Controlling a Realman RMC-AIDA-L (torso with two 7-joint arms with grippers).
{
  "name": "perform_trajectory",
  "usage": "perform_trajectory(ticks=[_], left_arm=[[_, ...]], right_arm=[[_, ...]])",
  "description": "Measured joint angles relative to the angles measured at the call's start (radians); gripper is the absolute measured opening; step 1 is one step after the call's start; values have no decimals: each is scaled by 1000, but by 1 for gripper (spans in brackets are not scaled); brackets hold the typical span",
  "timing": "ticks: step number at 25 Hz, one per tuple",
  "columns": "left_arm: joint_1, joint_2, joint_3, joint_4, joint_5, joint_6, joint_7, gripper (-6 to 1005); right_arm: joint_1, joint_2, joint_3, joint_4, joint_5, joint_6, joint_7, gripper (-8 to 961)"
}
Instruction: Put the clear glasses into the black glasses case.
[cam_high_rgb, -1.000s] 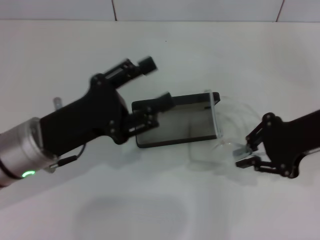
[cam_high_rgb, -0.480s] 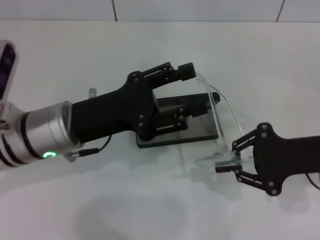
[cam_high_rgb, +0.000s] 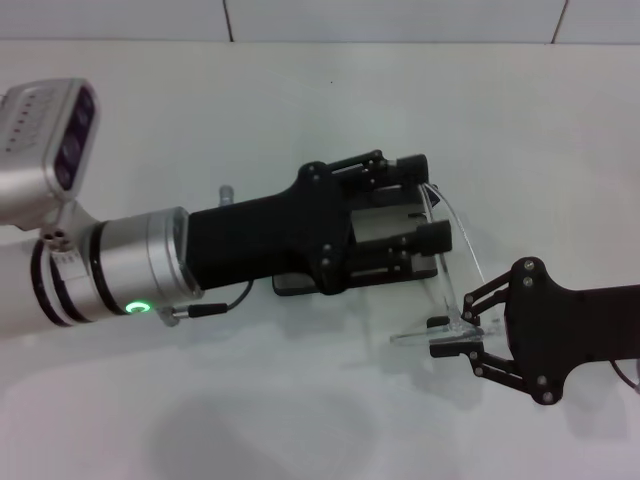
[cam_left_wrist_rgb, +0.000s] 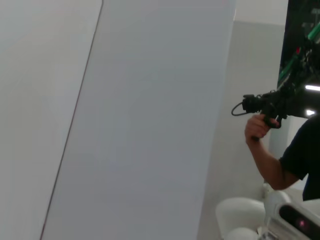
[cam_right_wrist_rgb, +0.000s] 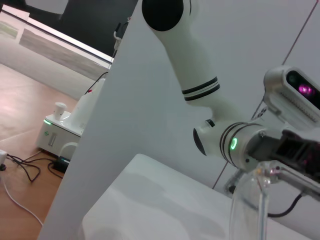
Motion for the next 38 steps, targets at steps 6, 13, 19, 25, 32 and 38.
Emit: perform_trajectory(ticks=[6, 13, 19, 25, 32, 38], left_arm=[[-8, -6, 1, -2, 40, -22, -23, 725], [-19, -6, 1, 3, 112, -24, -67, 725], [-24, -8, 2, 2, 142, -24, -78, 724], [-14, -7, -5, 16, 108, -13, -81, 724], [17, 11, -7, 44, 84, -10, -84, 724], [18, 14, -7, 43, 89, -18, -82, 723]], right_arm=[[-1, 0, 1, 2, 11, -5, -11, 121], [-2, -1, 1, 1, 12, -9, -13, 121], [-5, -2, 1, 3, 12, -14, -14, 120], [-33, -7, 15, -9, 14, -59, -22, 121], [-79, -8, 79, -5, 72, -176, -118, 118], [-90, -6, 53, 33, 142, -293, -226, 118]])
